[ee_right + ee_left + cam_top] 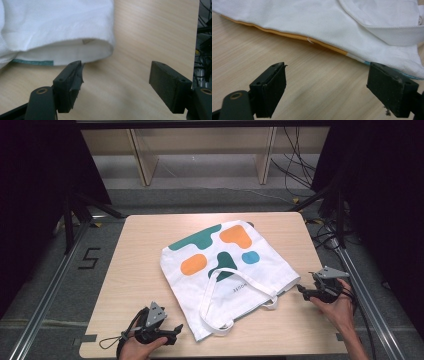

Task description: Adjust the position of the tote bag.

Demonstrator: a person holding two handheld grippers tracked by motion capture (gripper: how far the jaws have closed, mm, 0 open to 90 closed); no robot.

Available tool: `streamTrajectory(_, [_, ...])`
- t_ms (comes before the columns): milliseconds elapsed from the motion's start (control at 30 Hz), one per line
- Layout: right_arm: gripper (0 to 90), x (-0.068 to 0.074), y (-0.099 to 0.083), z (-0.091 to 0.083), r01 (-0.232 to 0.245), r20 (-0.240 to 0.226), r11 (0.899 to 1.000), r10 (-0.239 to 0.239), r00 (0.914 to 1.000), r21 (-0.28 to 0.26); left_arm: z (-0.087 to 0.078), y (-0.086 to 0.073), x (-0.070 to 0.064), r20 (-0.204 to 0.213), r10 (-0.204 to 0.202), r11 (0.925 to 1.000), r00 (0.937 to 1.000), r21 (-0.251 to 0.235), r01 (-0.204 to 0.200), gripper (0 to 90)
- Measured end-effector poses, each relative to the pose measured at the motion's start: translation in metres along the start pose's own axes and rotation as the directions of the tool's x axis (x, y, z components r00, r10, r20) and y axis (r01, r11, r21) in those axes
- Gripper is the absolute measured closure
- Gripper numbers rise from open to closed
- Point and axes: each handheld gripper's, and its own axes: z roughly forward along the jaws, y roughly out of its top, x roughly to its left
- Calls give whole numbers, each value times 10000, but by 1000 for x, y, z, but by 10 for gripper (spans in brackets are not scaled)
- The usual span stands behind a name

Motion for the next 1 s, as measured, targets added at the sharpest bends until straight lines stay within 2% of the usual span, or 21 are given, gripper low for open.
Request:
streamTrajectory(33, [278,-2,2,3,401,106,9991,-399,9991,-106,0,0,1,-8,98,9999,10000,-58,-98,150])
streamTrajectory(133, [278,0,9,7,440,7,9990,-440,9990,83,0,0,1,-22,80,10000,10000,-1,-80,150])
streamTrajectory(267, [293,5,19,19,852,-116,9961,-849,9963,243,0,0,1,15,97,9999,10000,-40,-97,151])
streamTrajectory(300, [297,6,21,21,1109,-61,9933,-1107,9938,318,0,0,1,-17,97,9999,10000,-39,-97,151])
streamTrajectory(333, [321,8,25,22,1057,-113,9938,-1054,9944,349,0,0,2,-21,93,9999,10000,-38,-94,151])
streamTrajectory(367, [321,8,25,22,1057,-113,9938,-1054,9944,349,0,0,1,-3,-105,9999,9999,11,105,151])
streamTrajectory(467, [360,12,31,23,1549,-282,9879,-1549,9875,-20,0,0,1,30,-82,10000,10000,27,82,152])
streamTrajectory(500, [379,12,31,24,1889,-273,9819,-1892,9816,-139,0,0,1,55,-43,10000,10000,17,43,152])
streamTrajectory(533, [379,12,31,24,1889,-273,9819,-1892,9816,-139,0,0,1,55,-43,10000,10000,17,43,152])
streamTrajectory(567, [403,16,34,26,2137,-475,9764,-2150,9755,-303,0,1,1,119,-37,10000,9999,60,36,152])
streamTrajectory(633, [428,18,35,26,2114,-558,9770,-2127,9755,-272,0,0,1,142,-50,10000,9999,-10,51,153])
streamTrajectory(667, [437,20,37,28,2272,-543,9737,-2279,9722,-175,0,1,1,126,-42,10000,9999,44,41,153])
streamTrajectory(700, [487,22,37,29,2077,-566,9782,-2069,9767,80,1,1,-1,53,-313,9993,9995,-189,314,153])
streamTrajectory(733, [552,21,38,30,2191,-462,9757,-2185,9747,72,2,0,-1,48,-361,9990,9993,-279,362,153])
streamTrajectory(767, [676,19,38,30,2243,-172,9745,-2243,9744,-35,1,0,0,16,-273,9995,9996,-149,273,153])
streamTrajectory(833, [718,16,38,29,2274,-211,9737,-2277,9735,-144,-1,0,1,49,-179,9998,9998,-99,180,153])
streamTrajectory(867, [778,16,38,28,2052,-292,9786,-2055,9782,-111,-1,0,2,132,-125,9999,9998,-79,126,154])
streamTrajectory(900, [802,15,37,25,2097,-231,9775,-2102,9774,-206,-2,0,2,174,-260,9996,9995,-66,261,153])
streamTrajectory(933, [809,16,38,22,1930,-459,9810,-1937,9800,-203,-1,0,0,157,-511,9982,9986,-302,515,153])
streamTrajectory(967, [809,16,38,22,1930,-459,9810,-1937,9800,-203,-4,0,3,194,-207,9997,9996,-86,209,153])
streamTrajectory(1000, [810,18,39,20,1565,-710,9877,-1565,9851,-67,-4,-1,1,206,-339,9989,9992,-305,346,153])
